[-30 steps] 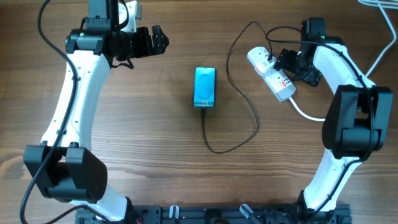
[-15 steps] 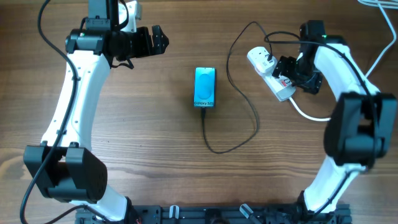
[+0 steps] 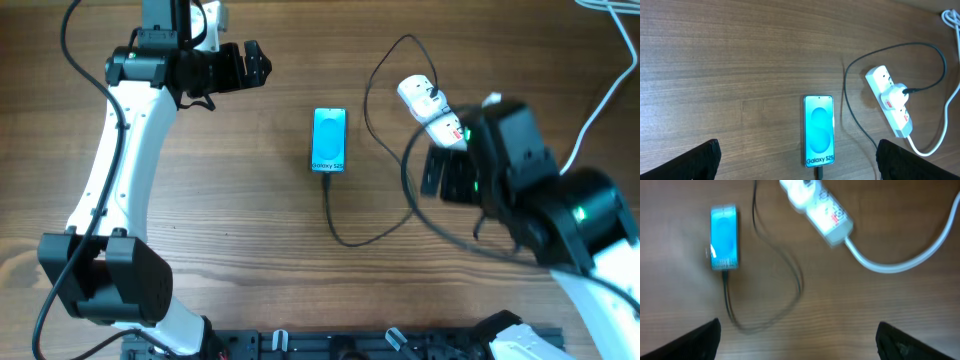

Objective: Plug charger to phone and switch on socket

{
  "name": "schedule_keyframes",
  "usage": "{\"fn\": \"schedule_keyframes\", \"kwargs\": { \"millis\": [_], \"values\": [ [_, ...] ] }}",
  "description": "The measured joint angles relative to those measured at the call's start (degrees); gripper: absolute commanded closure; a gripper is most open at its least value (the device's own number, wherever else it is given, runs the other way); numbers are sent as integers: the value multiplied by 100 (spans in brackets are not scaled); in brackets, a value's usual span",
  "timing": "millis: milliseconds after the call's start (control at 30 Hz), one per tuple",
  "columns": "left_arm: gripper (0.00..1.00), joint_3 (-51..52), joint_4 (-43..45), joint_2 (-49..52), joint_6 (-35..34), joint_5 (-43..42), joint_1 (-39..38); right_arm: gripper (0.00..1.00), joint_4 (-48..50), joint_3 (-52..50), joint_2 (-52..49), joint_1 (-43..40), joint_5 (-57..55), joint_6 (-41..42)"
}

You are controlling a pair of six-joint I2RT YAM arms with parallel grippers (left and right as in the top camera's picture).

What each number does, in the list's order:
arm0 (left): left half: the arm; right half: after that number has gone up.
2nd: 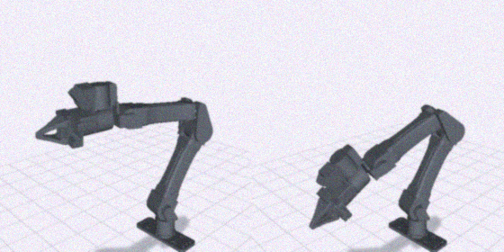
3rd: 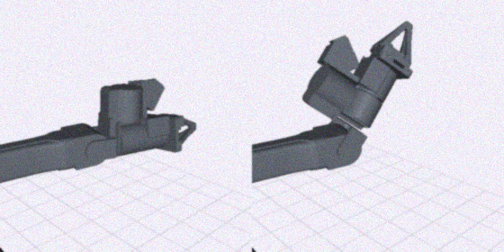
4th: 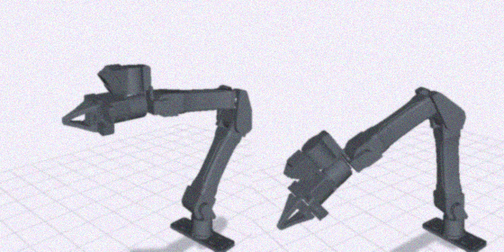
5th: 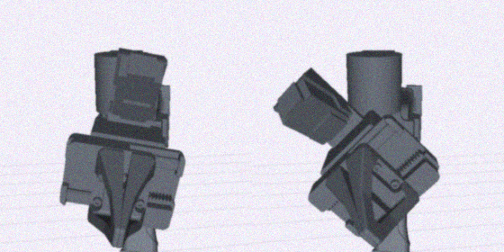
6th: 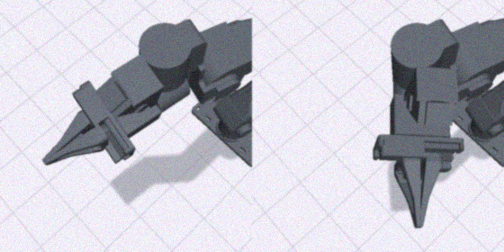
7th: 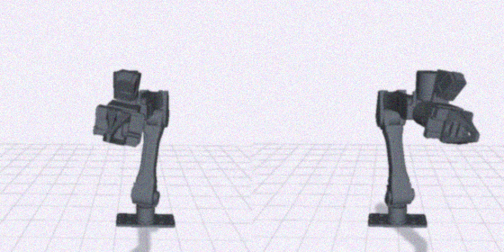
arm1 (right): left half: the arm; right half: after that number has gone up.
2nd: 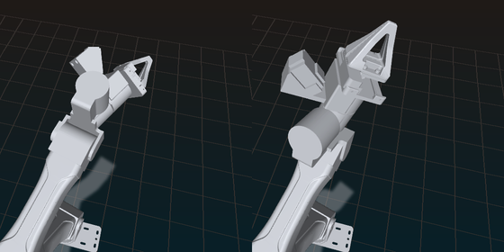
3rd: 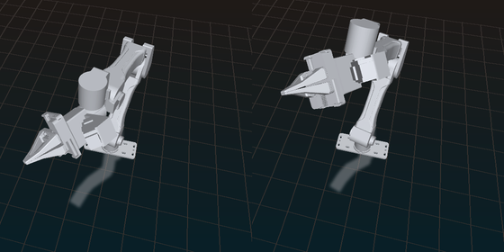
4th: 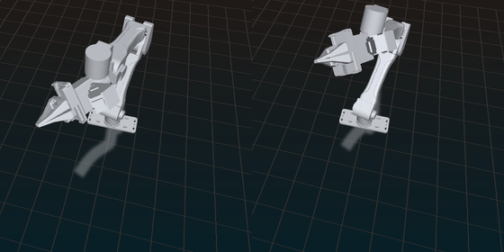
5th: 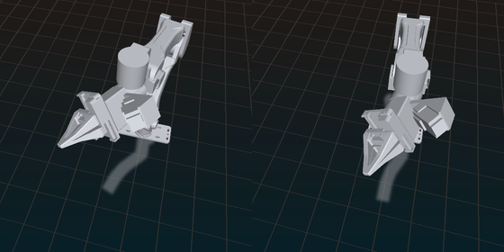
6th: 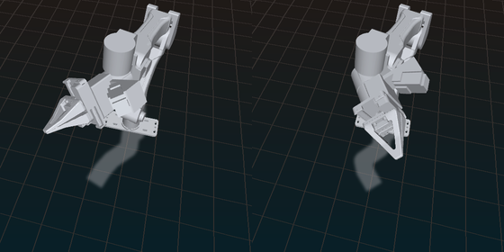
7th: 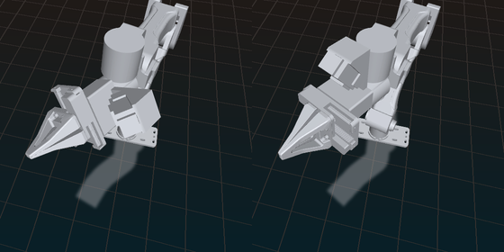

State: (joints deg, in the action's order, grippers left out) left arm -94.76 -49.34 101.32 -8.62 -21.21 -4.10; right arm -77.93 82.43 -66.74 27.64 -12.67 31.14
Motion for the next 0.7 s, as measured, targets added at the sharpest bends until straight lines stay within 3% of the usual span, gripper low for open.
{"fn": "schedule_keyframes", "kwargs": {
  "millis": [467,567,700],
  "values": [
    [0,0,7,2,0,-2,0,0,-212,-57,52,120,120,24],
    [0,0,7,2,0,0,0,0,297,-278,116,44,103,-280],
    [0,0,4,4,0,2,0,1,1746,-1309,833,-612,280,-942]
  ]
}}
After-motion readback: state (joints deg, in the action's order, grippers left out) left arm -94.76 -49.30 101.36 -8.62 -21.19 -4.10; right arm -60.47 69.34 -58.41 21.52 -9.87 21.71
